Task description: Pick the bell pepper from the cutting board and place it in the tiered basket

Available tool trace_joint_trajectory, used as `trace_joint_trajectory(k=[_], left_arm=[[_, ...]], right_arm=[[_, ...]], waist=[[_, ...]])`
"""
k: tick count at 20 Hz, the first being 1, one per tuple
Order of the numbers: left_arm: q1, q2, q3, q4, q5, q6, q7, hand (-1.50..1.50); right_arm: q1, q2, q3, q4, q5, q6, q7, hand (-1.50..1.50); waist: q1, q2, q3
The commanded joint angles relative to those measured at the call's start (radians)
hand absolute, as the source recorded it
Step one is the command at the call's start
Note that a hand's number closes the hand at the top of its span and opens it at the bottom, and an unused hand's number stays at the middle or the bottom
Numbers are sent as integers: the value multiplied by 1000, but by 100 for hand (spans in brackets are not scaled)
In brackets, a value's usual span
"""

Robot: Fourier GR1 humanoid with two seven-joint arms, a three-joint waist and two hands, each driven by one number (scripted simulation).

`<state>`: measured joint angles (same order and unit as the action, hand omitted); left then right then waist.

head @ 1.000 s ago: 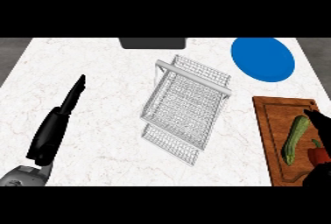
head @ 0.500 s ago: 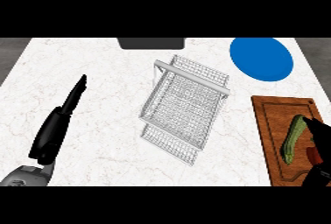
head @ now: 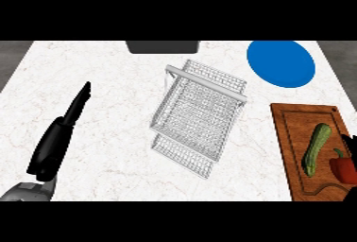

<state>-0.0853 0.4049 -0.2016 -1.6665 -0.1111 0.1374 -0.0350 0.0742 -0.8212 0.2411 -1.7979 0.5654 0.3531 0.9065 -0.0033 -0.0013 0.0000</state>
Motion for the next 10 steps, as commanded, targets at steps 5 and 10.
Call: trace_joint_trajectory(k=[5,10], left_arm=[[-2,-56,30,-5,-47,-49,1,0],[54,-90,50,10,-77,-45,-52,0]], right_arm=[[2,60,-103,82,125,-13,-110,-150],[46,80,-160,121,159,-15,-198,-150]], waist=[[2,1,0],[1,0,0]])
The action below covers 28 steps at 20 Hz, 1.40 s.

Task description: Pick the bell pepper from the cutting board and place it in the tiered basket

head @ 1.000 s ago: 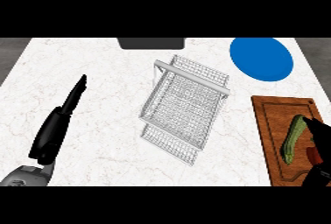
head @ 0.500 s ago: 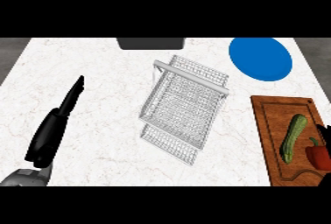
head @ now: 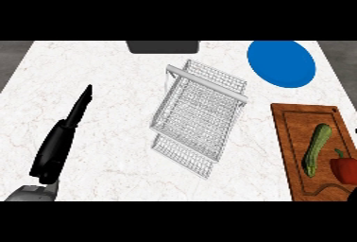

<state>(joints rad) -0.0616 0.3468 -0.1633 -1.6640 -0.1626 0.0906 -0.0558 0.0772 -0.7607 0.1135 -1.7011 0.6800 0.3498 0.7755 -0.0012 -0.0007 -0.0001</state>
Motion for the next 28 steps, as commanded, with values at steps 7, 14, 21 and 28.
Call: trace_joint_trajectory(k=[7,14,21,28], left_arm=[[-19,-5,114,38,13,-113,-42,0],[8,-62,92,-71,-49,-115,48,0],[-13,-100,121,-19,-73,-134,4,0],[-43,-81,156,44,-75,-154,-33,0]], right_arm=[[-14,87,-103,122,90,1,-140,-150],[-28,191,-104,226,207,-80,-187,-150],[-117,217,-151,444,267,-131,-314,-150],[-111,246,-154,457,227,-191,-476,150]], waist=[[1,1,0],[3,0,0],[4,1,0],[3,1,0]])
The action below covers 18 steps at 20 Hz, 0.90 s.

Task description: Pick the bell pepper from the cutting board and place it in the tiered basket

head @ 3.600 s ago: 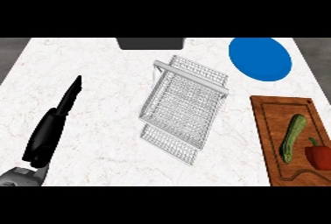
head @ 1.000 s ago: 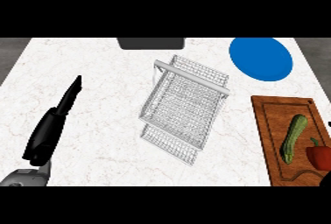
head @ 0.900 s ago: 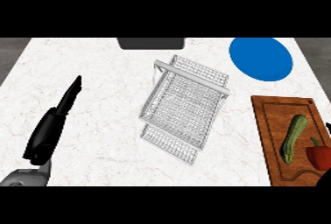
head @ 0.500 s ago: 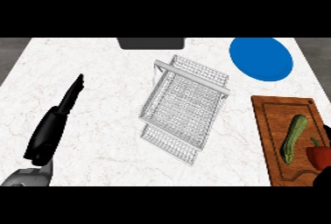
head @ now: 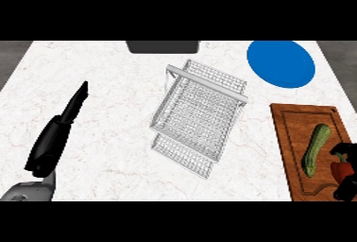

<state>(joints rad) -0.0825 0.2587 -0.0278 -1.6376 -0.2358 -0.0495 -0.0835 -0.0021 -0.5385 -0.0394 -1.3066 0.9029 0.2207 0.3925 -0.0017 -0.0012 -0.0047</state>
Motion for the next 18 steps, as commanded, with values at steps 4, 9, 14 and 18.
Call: trace_joint_trajectory(k=[4,9,14,18], left_arm=[[38,-32,-14,-26,-34,7,-11,0],[-2,-26,9,-28,-27,-12,35,0],[-11,-40,17,42,-50,10,-37,0],[45,-35,10,-117,-39,-10,71,0]], right_arm=[[41,25,18,-6,66,-140,-132,150],[2,0,-20,-30,88,-177,-162,150],[110,14,-39,-310,75,-143,-94,150],[302,35,-119,-490,7,-145,-91,150]], waist=[[0,0,5],[0,0,5],[-13,-2,4],[-17,-6,4]])
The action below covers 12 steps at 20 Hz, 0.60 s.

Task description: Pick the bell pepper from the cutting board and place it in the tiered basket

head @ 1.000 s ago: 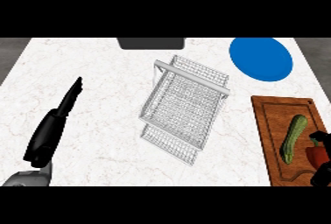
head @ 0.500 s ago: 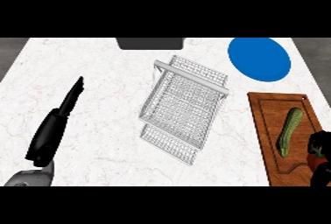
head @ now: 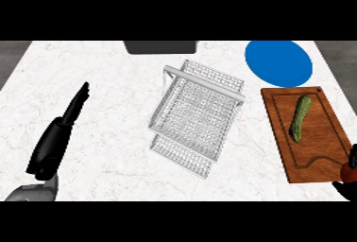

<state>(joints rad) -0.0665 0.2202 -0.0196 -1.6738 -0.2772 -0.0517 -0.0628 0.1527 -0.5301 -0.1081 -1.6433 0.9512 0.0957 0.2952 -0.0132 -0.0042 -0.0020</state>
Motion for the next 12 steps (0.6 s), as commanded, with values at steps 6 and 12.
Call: trace_joint_trajectory(k=[6,12], left_arm=[[2,6,23,38,-2,-11,-14,0],[66,-3,10,-42,-4,-9,-23,0]], right_arm=[[201,-8,-240,-363,-276,87,-56,150],[216,36,-349,-602,-562,207,-16,150]], waist=[[-9,0,1],[-5,-3,0]])
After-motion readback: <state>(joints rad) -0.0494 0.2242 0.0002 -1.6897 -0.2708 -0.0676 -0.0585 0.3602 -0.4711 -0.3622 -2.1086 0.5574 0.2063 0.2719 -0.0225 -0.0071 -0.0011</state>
